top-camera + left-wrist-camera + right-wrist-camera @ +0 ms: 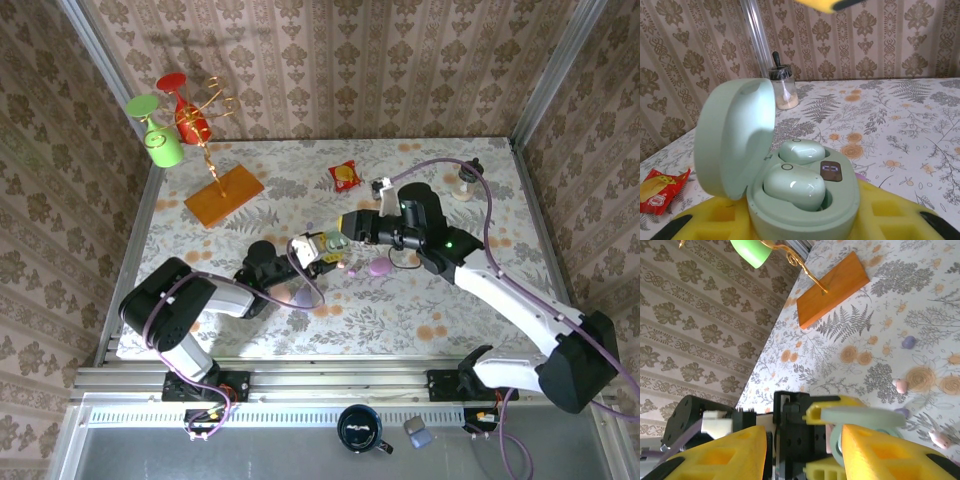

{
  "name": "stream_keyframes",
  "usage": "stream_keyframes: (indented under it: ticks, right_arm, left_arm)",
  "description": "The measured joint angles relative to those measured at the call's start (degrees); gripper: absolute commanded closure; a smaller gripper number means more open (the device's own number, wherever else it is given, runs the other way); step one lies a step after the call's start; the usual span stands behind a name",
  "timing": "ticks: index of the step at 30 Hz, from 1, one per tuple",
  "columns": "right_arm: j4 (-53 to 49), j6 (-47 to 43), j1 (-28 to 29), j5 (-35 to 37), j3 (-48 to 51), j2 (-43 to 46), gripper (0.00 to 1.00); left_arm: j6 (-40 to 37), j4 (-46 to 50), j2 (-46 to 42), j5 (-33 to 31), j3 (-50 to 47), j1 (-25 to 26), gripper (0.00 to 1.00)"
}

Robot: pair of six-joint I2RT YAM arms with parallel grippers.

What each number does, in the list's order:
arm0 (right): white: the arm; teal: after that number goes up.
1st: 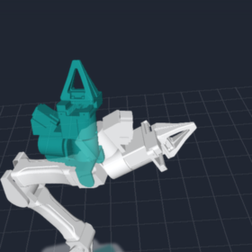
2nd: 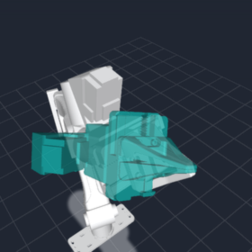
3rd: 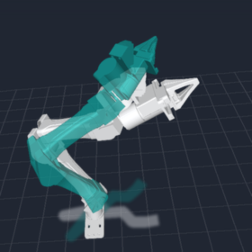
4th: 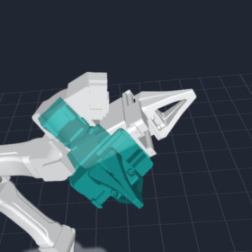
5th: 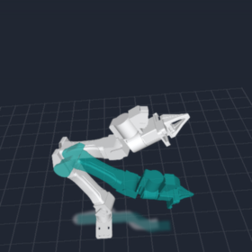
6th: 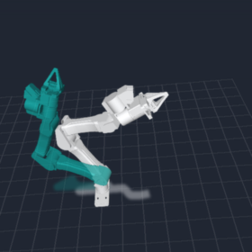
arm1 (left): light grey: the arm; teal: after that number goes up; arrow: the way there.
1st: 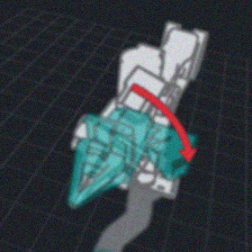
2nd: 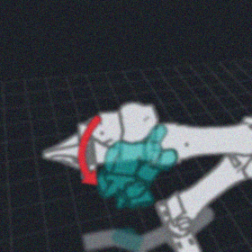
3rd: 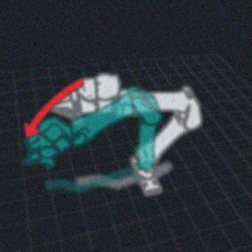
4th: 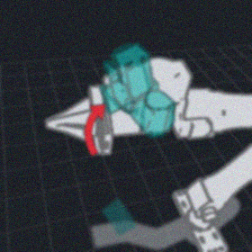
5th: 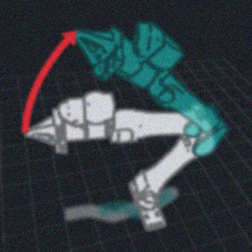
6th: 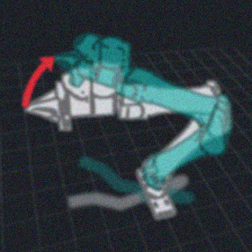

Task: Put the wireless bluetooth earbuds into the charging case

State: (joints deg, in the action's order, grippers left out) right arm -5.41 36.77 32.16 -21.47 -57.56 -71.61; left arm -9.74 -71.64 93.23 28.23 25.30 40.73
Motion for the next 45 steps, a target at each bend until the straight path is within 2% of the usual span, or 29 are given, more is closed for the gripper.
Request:
stream_keyframes:
  ticks: [9, 17, 27, 32, 36, 45]
  right_arm:
    - [-5.03, -0.83, 0.0, -0.98, -4.76, -6.32, 0.52]
    - [-6.6, -0.85, 0.0, -1.73, -4.5, -5.95, 0.52]
    - [-5.27, -0.39, -0.55, -1.75, -2.21, -1.97, 0.51]
    - [-3.32, 2.45, -1.49, -2.1, -0.72, -1.77, 0.34]
    - [0.83, 7.26, -4.02, -4.57, 3.41, -1.51, 0.29]
    - [18.95, 21.7, -6.95, -15.37, 11.26, -4.39, 0.32]
  left_arm:
    - [-0.42, 0.0, 0.0, -0.44, -0.17, 1.36, 0.68]
    - [1.7, 0.04, -0.37, -3.48, -0.17, 1.36, 0.69]
    - [3.52, 0.0, -0.9, -3.8, -0.17, 1.36, 0.69]
    - [5.09, 0.0, -1.49, -4.09, -0.15, 1.36, 0.69]
    - [7.58, 0.02, -2.29, -4.13, -0.02, 1.36, 0.69]
    - [13.62, -0.24, -4.92, -4.94, 2.89, 1.36, 0.69]
